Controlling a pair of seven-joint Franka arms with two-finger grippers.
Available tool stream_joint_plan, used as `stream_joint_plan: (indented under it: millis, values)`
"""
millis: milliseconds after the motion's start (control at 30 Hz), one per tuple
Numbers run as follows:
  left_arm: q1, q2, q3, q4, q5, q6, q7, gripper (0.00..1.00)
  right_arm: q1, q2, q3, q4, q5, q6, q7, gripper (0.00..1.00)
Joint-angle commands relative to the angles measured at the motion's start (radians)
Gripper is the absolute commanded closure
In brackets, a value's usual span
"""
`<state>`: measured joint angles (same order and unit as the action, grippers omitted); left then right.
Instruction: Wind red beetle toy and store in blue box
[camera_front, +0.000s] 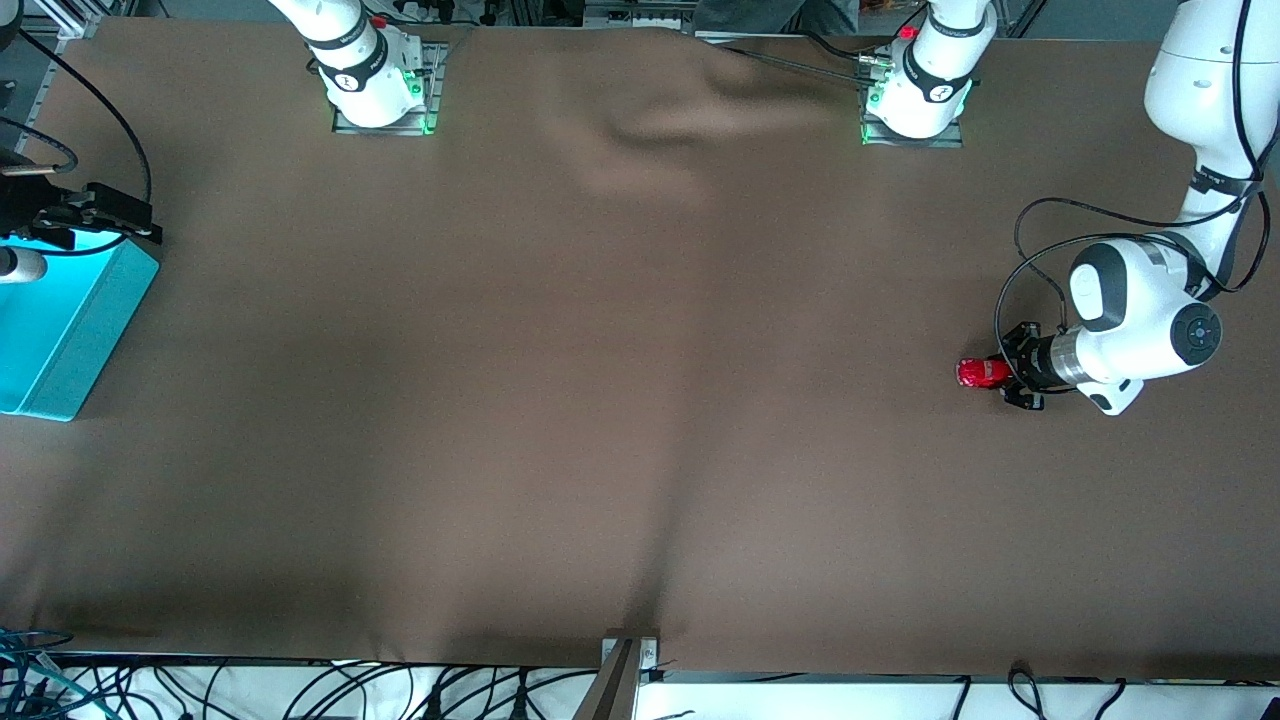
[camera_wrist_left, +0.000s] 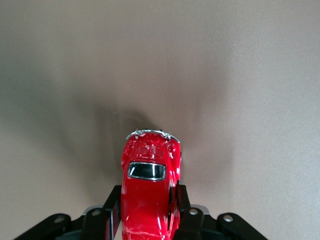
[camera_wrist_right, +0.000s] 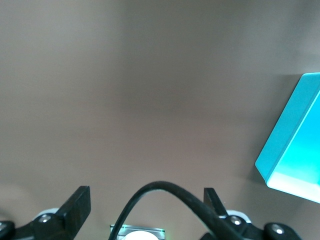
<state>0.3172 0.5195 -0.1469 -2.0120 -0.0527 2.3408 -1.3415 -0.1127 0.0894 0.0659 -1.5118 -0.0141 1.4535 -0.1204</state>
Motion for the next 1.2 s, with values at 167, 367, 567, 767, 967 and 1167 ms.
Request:
stream_joint_plan:
  millis: [167,367,567,767,967,1167]
  values:
    - [0.023,0.028,-0.002,0.035,0.016,-0.026,-0.016,0.15,-0.005,0.0,0.003,0.013,0.008,-0.004,-0.011,0.0]
    - [0.023,0.028,-0.003,0.041,0.013,-0.034,-0.018,0.1,-0.005,0.0,0.003,0.013,0.008,-0.004,-0.011,0.0]
    - [0.023,0.028,-0.003,0.041,0.013,-0.034,-0.018,0.1,-0.005,0.0,0.003,0.013,0.008,-0.004,-0.011,0.0]
    - [0.022,0.028,-0.006,0.041,0.02,-0.035,-0.011,0.11,-0.005,-0.002,0.003,0.013,0.008,-0.004,-0.011,0.0]
    - [0.003,0.019,-0.016,0.056,0.034,-0.057,0.082,0.11,-0.005,0.0,0.003,0.013,0.008,-0.004,-0.011,0.0]
    - [-0.003,-0.009,-0.036,0.076,0.037,-0.103,0.22,0.1,-0.005,0.0,0.003,0.013,0.008,-0.004,-0.011,0.0]
